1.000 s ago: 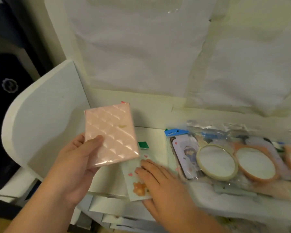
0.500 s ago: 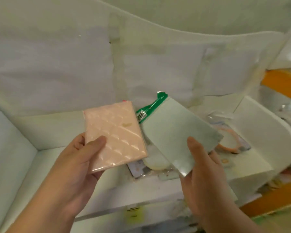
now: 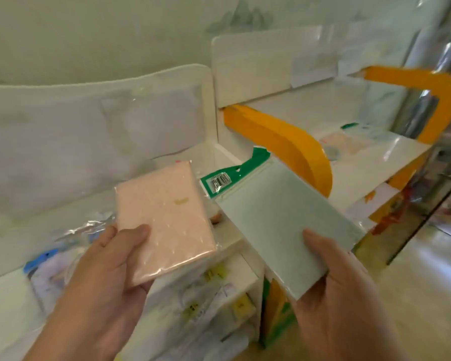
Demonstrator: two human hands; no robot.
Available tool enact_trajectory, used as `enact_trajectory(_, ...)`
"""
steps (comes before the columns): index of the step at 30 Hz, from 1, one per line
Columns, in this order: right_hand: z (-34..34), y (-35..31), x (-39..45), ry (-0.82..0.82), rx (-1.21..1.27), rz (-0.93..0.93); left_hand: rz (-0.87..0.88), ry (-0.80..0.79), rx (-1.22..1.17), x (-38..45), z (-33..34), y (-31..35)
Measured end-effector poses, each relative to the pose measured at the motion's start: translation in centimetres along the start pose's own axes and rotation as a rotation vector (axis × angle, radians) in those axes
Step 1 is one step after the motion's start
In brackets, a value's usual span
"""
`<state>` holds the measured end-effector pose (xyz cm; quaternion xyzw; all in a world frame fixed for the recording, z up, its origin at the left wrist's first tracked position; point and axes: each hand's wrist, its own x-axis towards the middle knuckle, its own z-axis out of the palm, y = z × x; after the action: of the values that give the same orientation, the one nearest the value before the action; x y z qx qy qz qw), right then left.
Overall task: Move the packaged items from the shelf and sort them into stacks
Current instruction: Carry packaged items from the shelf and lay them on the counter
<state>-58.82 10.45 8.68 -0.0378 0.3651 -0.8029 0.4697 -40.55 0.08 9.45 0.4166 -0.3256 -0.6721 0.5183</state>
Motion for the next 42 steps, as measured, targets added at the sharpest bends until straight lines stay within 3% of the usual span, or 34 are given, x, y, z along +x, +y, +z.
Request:
enact_trajectory(10,-11.6,-14.7,3.2,0.034,0.088,-0.089,-0.126,-0.142,0.07,-5.8,15.9,-9.2)
enact_trajectory(17,-16.2,-20.5,6.0,0.055,0.134,-0.16,-0.214,-0.204,0.166,-5.8,23.6,-14.5)
enact_trajectory(26,-20.0,-25.1,13.9,0.123,0.185,-0.262,-0.303,-0.24,0.192,-0.4,31.8,-21.1)
enact_trajectory(31,-21.0,-28.2,20.3,0.187,0.152,-0.238,-0.363,-0.233,0.184,5.1,37.7,-24.9)
enact_trajectory(42,-20.6,-33.3,34.3,0.211,0.029,-0.156,-0.316,-0.173,0.192,13.9,46.2,-29.8)
